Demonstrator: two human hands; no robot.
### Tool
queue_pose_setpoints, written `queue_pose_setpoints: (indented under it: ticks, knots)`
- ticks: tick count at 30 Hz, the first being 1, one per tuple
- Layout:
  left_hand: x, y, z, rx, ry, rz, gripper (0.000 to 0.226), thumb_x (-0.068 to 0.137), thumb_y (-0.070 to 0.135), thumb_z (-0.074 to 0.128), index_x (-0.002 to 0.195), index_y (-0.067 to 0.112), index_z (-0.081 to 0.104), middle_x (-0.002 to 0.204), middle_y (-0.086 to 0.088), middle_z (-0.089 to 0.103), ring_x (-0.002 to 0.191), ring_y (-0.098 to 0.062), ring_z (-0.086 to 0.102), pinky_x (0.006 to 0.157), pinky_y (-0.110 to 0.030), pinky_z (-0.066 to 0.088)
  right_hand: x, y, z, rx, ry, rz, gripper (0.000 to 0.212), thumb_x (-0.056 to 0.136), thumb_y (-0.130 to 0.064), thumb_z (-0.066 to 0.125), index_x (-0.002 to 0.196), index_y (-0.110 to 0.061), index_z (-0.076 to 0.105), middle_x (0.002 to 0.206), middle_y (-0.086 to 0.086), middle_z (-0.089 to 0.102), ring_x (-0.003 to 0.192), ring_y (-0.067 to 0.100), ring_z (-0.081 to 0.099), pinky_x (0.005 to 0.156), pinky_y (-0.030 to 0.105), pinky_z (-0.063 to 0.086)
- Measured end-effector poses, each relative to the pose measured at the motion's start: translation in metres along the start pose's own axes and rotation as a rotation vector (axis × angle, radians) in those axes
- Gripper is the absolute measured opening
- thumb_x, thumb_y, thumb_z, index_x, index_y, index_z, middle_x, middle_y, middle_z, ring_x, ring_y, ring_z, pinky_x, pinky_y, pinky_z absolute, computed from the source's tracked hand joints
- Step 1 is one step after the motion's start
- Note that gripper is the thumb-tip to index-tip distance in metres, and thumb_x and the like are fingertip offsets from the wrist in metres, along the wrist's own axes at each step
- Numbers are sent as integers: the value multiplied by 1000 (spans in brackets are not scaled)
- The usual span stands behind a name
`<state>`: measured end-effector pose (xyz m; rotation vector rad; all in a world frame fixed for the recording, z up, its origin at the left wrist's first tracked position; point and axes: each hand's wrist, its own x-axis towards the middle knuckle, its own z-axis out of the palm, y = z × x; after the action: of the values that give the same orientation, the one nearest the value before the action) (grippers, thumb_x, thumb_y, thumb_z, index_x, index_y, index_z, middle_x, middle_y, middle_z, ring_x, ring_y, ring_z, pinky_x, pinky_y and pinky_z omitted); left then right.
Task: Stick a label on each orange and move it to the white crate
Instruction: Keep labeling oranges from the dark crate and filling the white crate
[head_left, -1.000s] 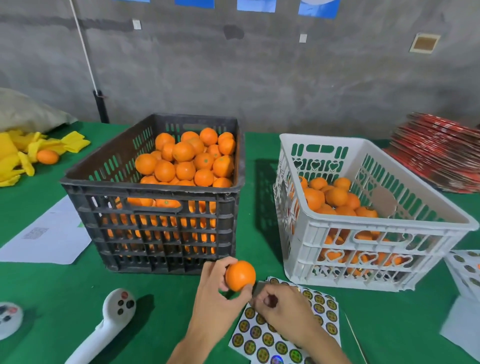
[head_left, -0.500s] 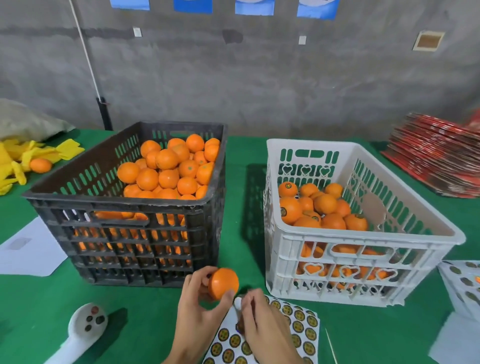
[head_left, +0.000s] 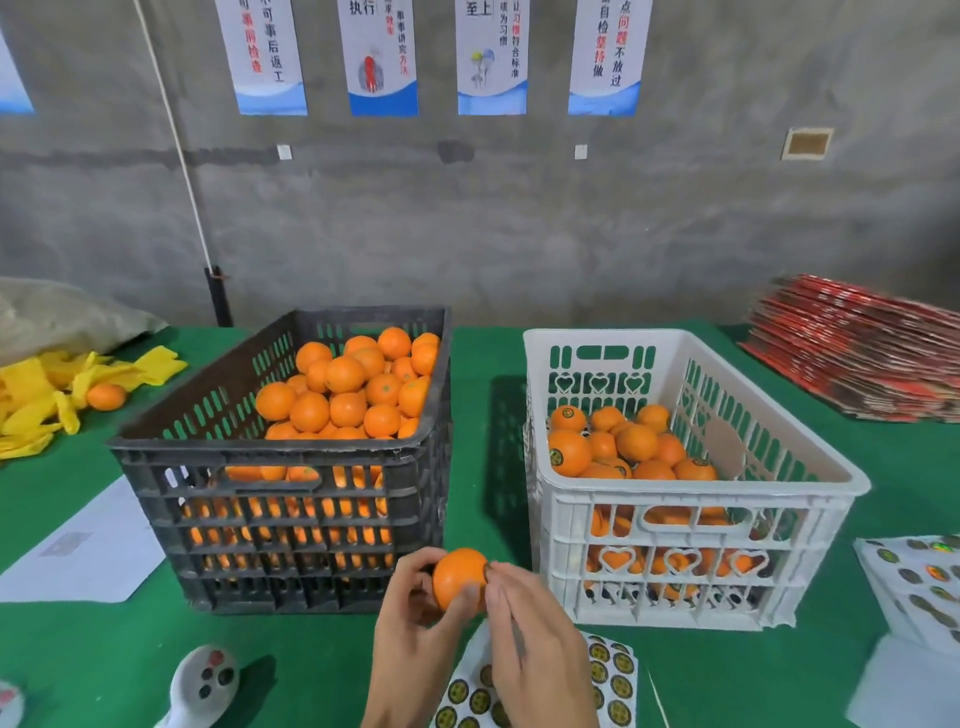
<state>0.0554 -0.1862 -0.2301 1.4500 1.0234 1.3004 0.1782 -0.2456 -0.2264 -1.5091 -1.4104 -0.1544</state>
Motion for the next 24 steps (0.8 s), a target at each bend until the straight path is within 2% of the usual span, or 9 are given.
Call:
queue_pose_setpoints:
  ticks: [2,4,7,9,11,13,16,20,24]
  knots:
    - [1,13,-2,-47,0,3,31,76,32,89,99,37,69,80,-15,63,71,-32,66,70,-41,53,3,-5,-7,-62,-14,-82,32,94,-30,66,123,-20,74,131,-12,67,114,4,66,89,28,58]
    - [6,30,-4,-77,-18,12,33,74,42,92,97,35,69,79,-17,62,69,-34,67,68,-40,53,10,-10,-13,-100,-57,-142,52,85,-39,72,133,-19,68,139,-9,62,115,5,66,87,23,58]
    - [14,65,1,-74,-94,28,31,76,49,85,99,36,67,83,-8,67,69,-26,73,64,-27,57,31,-21,-25,-114,-52,-172,68,80,-44,73,140,-15,59,143,-2,56,105,10,68,70,19,59]
    - [24,86,6,-33,-172,75,30,81,50,83,107,41,70,89,1,73,77,-20,76,69,-26,59,50,-23,-37,-72,27,-167,63,86,-43,70,141,-18,53,144,-3,50,113,8,60,73,19,58]
    - [36,106,12,-11,-268,130,42,80,57,81,119,45,69,100,9,76,89,-13,76,79,-25,61,72,-21,-52,-90,98,-154,59,94,-48,63,144,-22,47,145,-5,45,121,6,53,76,19,57]
    - [51,126,19,42,-308,224,41,80,61,76,119,53,66,109,20,72,94,-7,74,83,-21,59,97,-12,-68,-191,176,-142,59,97,-51,61,146,-19,48,146,-3,47,121,11,55,77,25,59]
    - [73,150,27,171,-309,431,30,91,45,74,113,61,62,112,24,65,96,-5,72,81,-14,56,131,4,-85,-352,220,-68,61,95,-45,67,145,-13,53,143,6,55,121,24,60,88,41,58]
    - [108,166,20,354,-192,598,26,93,38,72,118,41,65,105,21,65,96,-6,68,83,-21,57,162,24,-101,-468,229,-71,43,95,-34,70,132,-12,67,130,4,67,118,25,63,103,39,48]
    - [154,171,-12,605,-52,596,29,92,36,74,120,27,70,105,13,68,93,-4,65,85,-29,55,179,26,-92,-448,208,-123,34,95,-25,70,126,-11,71,125,2,72,117,21,65,106,34,44]
